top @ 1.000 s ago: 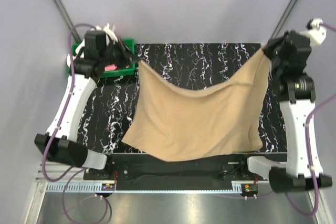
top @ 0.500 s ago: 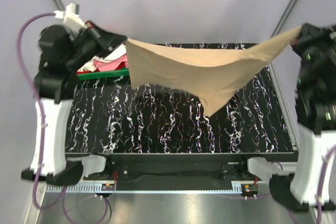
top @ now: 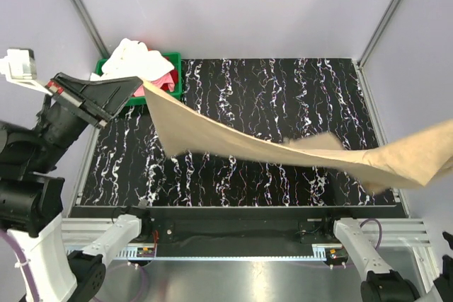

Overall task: Fold and stack the t-shirts
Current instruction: Flatten the tshirt out

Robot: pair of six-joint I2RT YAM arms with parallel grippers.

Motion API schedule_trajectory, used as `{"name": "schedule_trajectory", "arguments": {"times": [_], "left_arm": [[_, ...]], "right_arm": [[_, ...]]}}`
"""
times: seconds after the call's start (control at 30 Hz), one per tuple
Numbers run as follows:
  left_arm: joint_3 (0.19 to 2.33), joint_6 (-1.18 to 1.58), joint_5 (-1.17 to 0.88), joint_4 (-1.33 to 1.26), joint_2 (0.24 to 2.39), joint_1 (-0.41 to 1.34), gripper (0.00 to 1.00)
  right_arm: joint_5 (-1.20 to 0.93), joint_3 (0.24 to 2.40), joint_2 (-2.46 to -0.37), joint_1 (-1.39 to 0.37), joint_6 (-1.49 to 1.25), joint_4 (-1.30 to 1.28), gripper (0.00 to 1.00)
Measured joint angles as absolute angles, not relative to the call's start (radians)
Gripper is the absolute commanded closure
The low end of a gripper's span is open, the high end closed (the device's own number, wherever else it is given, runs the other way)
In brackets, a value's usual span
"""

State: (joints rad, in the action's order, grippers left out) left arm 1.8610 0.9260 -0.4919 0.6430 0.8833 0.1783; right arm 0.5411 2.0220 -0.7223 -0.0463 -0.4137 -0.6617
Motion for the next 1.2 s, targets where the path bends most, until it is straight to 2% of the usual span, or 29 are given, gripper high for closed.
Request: {"name": "schedule_trajectory", "arguments": {"times": [0.2, 0.37, 0.5, 0.63, 0.8, 0.97, 1.07, 1.2], "left_arm": [[1.764, 0.921, -0.484, 0.622, 0.944, 0.179, 1.00], [1.592, 0.906, -0.441, 0.538, 1.086, 0.179, 1.00], [1.505, 0.887, -0.417, 0.422, 1.310, 0.179, 1.00], [1.507, 0.850, -0.401, 0.324, 1.589, 0.178, 1.00], [1.696, 0.797, -0.405, 0.261, 1.959, 0.176, 1.00], [2.072, 0.783, -0.442, 0.225, 2.341, 0.156, 1.00], [2.183, 0.783, -0.449, 0.201, 2.452, 0.139, 1.00], [2.199, 0.805, -0.449, 0.116, 2.497, 0.116, 1.00]], "right_arm": [[0.561, 1.980, -0.834, -0.046, -0.338, -0.624, 1.00], [0.587, 1.848, -1.049, -0.046, -0.223, -0.464, 1.00], [0.579, 1.719, -1.265, -0.045, -0.128, -0.287, 1.00], [0.551, 1.632, -1.519, -0.035, -0.072, -0.130, 1.00], [0.500, 1.643, -1.829, 0.011, -0.058, 0.020, 1.00], [0.402, 1.784, -2.112, 0.078, -0.089, 0.064, 1.00], [0.336, 1.855, -2.209, 0.104, -0.106, 0.071, 1.00], [0.273, 1.909, -2.262, 0.124, -0.131, 0.084, 1.00]]}}
